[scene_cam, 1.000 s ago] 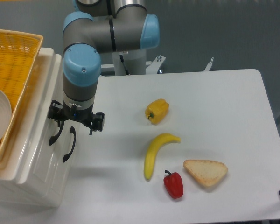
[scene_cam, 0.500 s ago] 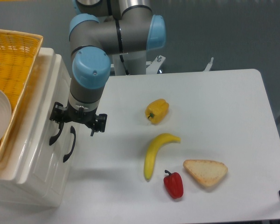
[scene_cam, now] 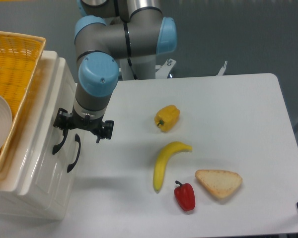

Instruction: Slide open the top white drawer

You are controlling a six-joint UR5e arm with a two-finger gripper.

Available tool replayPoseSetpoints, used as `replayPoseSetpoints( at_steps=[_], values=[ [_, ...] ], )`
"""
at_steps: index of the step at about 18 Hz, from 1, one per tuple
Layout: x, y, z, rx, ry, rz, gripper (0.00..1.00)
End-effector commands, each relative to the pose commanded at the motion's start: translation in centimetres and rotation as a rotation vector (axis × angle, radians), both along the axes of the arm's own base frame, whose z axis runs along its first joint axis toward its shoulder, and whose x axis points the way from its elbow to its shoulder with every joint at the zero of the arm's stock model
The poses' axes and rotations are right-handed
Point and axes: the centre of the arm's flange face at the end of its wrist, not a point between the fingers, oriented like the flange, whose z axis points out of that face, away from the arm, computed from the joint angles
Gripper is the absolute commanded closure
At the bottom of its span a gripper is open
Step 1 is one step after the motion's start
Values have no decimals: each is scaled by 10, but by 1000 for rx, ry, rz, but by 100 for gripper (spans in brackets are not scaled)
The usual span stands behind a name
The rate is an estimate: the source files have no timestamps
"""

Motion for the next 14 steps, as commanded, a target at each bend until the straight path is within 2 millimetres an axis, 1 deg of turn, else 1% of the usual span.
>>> replayPoseSetpoints(
  at_steps=[8, 11, 14],
  values=[
    [0, 0, -2, -6, -4, 0, 0],
    [0, 0, -8, -17, -10, 0, 0],
    [-1, 1, -9, -18, -11, 0, 0]
  ],
)
